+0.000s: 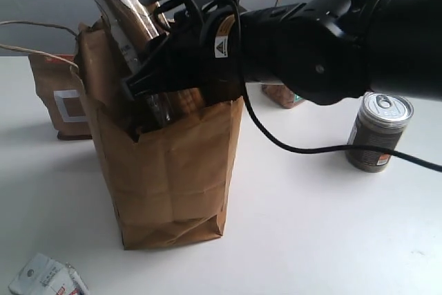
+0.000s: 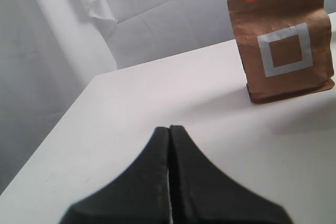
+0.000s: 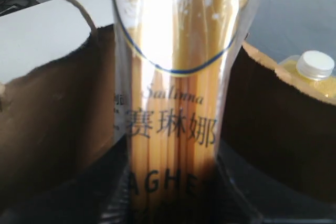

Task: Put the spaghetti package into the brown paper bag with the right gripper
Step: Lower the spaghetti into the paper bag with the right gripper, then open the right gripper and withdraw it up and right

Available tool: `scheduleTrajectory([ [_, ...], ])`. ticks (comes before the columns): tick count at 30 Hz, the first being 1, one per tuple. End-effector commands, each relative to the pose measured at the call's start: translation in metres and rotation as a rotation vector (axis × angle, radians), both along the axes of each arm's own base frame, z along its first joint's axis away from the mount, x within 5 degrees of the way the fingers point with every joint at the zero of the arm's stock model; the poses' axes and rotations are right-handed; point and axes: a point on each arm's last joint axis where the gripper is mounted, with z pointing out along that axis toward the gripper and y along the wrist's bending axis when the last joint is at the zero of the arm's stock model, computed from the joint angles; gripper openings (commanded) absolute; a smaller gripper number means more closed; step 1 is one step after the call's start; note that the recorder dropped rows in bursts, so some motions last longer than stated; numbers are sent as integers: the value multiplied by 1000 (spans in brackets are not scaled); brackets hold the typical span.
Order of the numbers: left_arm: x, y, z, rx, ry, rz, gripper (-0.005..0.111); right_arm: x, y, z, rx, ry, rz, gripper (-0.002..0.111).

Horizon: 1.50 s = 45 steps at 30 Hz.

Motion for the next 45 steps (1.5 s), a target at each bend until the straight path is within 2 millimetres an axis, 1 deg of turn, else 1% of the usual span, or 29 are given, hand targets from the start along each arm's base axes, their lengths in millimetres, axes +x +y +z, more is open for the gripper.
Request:
scheduleTrajectory([
  [1, 0, 0, -1, -8, 0, 4, 0, -3, -1, 12, 103, -27, 3, 0],
  [6, 0, 0, -1, -8, 0, 4, 0, -5, -1, 8, 100, -20, 4, 0],
  [10, 0, 0, -1, -8, 0, 4, 0, -6, -3, 0, 107, 13, -9, 0],
  [11, 0, 0, -1, -8, 0, 4, 0, -6, -4, -1, 113, 14, -11, 2],
  [14, 0, 0, -1, -8, 0, 4, 0, -7, -6, -10, 123, 17, -13, 13],
  [15, 0, 0, -1, -8, 0, 4, 0, -8, -7, -14, 132, 27, -20, 20],
  [18, 0, 0, -1, -8, 0, 4, 0, -9, -11, -24, 129, 50, -32, 32],
  [21, 0, 0, -1, -8, 0, 4, 0, -10, -12, -29, 123, 63, -38, 39],
  [26, 0, 0, -1, -8, 0, 4, 0, -10, -12, -29, 123, 63, -38, 42],
  [38, 0, 0, -1, -8, 0, 4, 0, -12, -11, -29, 122, 67, -33, 42],
  [39, 0, 0, -1, -8, 0, 4, 0, -14, -11, -26, 133, 62, -28, 42],
  [41, 0, 0, -1, -8, 0, 4, 0, -21, -15, -7, 196, 23, -8, 41],
  [42, 0, 0, -1, -8, 0, 4, 0, -29, -21, 15, 258, -28, 12, 41],
  [43, 0, 0, -1, -8, 0, 4, 0, -34, -26, 28, 291, -52, 23, 41],
  [44, 0, 0, -1, -8, 0, 4, 0, -40, -38, 49, 338, -98, 34, 37],
  [45, 0, 0, -1, -8, 0, 4, 0, -43, -45, 60, 361, -112, 36, 34],
])
